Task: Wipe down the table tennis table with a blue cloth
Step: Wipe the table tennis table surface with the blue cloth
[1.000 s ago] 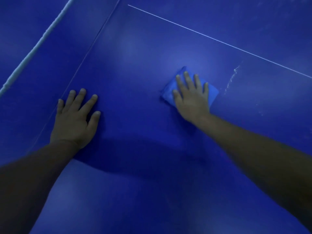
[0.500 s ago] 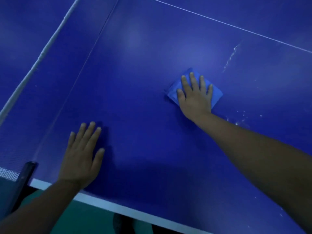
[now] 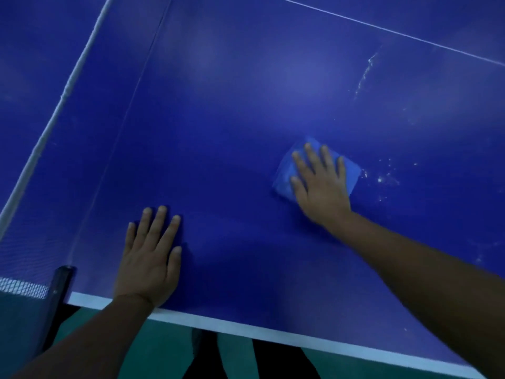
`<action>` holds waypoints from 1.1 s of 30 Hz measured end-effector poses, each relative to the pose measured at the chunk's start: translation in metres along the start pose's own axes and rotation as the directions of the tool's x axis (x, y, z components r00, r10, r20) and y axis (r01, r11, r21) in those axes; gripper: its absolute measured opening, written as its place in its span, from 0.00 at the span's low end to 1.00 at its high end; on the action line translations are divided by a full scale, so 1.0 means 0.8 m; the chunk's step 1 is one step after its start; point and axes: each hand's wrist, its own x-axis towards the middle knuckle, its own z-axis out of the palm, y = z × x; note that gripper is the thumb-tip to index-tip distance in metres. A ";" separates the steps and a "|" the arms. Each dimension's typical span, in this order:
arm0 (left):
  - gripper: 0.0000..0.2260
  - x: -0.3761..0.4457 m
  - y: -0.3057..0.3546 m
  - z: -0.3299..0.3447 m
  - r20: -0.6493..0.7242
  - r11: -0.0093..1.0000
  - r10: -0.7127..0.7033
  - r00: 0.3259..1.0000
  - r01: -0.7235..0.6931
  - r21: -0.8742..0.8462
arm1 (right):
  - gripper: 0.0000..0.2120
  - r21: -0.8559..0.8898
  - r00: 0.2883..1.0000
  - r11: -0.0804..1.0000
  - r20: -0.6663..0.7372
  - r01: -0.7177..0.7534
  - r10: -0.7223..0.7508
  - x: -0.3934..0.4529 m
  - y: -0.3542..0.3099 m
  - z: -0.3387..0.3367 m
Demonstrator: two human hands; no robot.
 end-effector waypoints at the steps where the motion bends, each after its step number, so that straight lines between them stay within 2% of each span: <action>1: 0.27 0.000 0.000 0.000 0.001 1.000 -0.001 1.000 0.001 0.003 | 0.28 0.033 0.989 0.989 -0.008 -0.146 0.146 0.014 -0.005 -0.002; 2: 0.27 0.000 0.001 -0.001 0.003 1.000 -0.002 1.000 0.002 0.003 | 0.29 0.056 0.970 0.969 -0.019 -0.240 0.242 0.017 -0.019 -0.001; 4: 0.27 0.000 0.002 -0.002 0.008 1.000 -0.002 1.000 0.002 -0.009 | 0.28 0.054 0.958 0.960 -0.063 -0.276 0.279 -0.007 -0.068 0.011; 6: 0.27 0.000 0.001 -0.003 0.009 1.000 0.001 1.000 -0.001 -0.028 | 0.27 0.060 0.985 0.987 -0.085 -0.146 0.151 -0.067 -0.127 0.028; 8: 0.27 0.000 0.002 -0.003 0.006 1.000 0.006 1.000 -0.006 -0.031 | 0.25 0.068 0.997 0.997 -0.061 0.042 -0.038 -0.145 -0.169 0.046; 10: 0.28 -0.001 0.001 -0.002 0.003 0.999 0.008 1.000 -0.008 -0.031 | 0.25 0.051 0.983 0.982 -0.012 0.182 -0.182 -0.208 -0.168 0.056; 12: 0.29 0.000 -0.001 -0.001 0.002 0.999 0.010 1.000 -0.010 -0.034 | 0.25 0.001 0.976 0.976 -0.002 0.219 -0.219 -0.228 -0.126 0.054; 14: 0.29 -0.001 -0.003 -0.001 0.009 0.999 0.016 1.000 -0.016 -0.033 | 0.26 -0.041 0.997 0.996 -0.013 0.075 -0.075 -0.228 -0.080 0.046; 16: 0.29 -0.002 -0.001 -0.003 0.015 1.000 0.013 1.000 -0.012 -0.024 | 0.26 0.018 0.979 0.979 -0.003 -0.203 0.203 -0.215 -0.047 0.032; 18: 0.29 -0.002 0.001 -0.003 0.020 1.000 0.003 1.000 -0.002 -0.026 | 0.27 0.106 0.858 0.856 -0.040 -0.506 0.513 -0.190 -0.054 0.032; 19: 0.29 -0.002 0.001 -0.004 0.020 1.000 -0.001 1.000 0.002 -0.029 | 0.27 0.144 0.772 0.770 -0.048 -0.622 0.633 -0.176 -0.075 0.034; 20: 0.30 -0.002 0.001 -0.003 0.014 0.999 -0.003 1.000 0.004 -0.036 | 0.27 0.163 0.718 0.715 -0.055 -0.679 0.694 -0.165 -0.101 0.037; 21: 0.29 -0.003 0.001 -0.003 0.002 0.999 -0.003 1.000 0.003 -0.049 | 0.27 0.170 0.727 0.727 -0.075 -0.665 0.682 -0.159 -0.130 0.041; 22: 0.29 -0.003 0.001 -0.002 -0.014 0.998 0.002 1.000 -0.003 -0.064 | 0.27 0.159 0.801 0.803 -0.093 -0.574 0.591 -0.161 -0.160 0.047; 23: 0.29 -0.004 0.000 -0.001 -0.034 0.997 0.013 0.999 -0.016 -0.078 | 0.27 0.133 0.898 0.898 -0.080 -0.420 0.432 -0.173 -0.186 0.051; 24: 0.28 -0.005 0.000 -0.001 -0.051 0.996 0.030 0.998 -0.034 -0.088 | 0.26 0.103 0.966 0.964 -0.062 -0.244 0.251 -0.192 -0.199 0.055; 25: 0.27 -0.006 0.000 0.000 -0.060 0.994 0.049 0.997 -0.054 -0.091 | 0.25 0.079 0.991 0.990 -0.052 -0.118 0.122 -0.213 -0.196 0.058; 26: 0.27 -0.006 -0.001 0.000 -0.059 0.993 0.067 0.996 -0.072 -0.088 | 0.25 0.068 0.996 0.995 -0.050 -0.073 0.077 -0.232 -0.178 0.060; 27: 0.27 -0.005 -0.001 0.001 -0.053 0.993 0.084 0.995 -0.089 -0.081 | 0.26 0.066 0.993 0.992 -0.039 -0.111 0.114 -0.248 -0.152 0.059; 29: 0.27 -0.004 -0.001 0.003 -0.033 0.992 0.107 0.994 -0.109 -0.065 | 0.28 0.029 0.953 0.953 -0.033 -0.301 0.302 -0.276 -0.088 0.053; 30: 0.28 -0.004 -0.002 0.004 -0.026 0.992 0.114 0.993 -0.115 -0.057 | 0.29 0.019 0.909 0.909 -0.006 -0.416 0.416 -0.286 -0.055 0.048; 31: 0.28 -0.004 -0.001 0.005 -0.025 0.991 0.120 0.992 -0.121 -0.049 | 0.29 0.035 0.841 0.840 0.021 -0.542 0.541 -0.292 -0.023 0.042; 33: 0.28 -0.004 -0.001 0.005 -0.034 0.990 0.130 0.991 -0.131 -0.044 | 0.28 0.111 0.647 0.643 0.006 -0.758 0.762 -0.287 0.012 0.034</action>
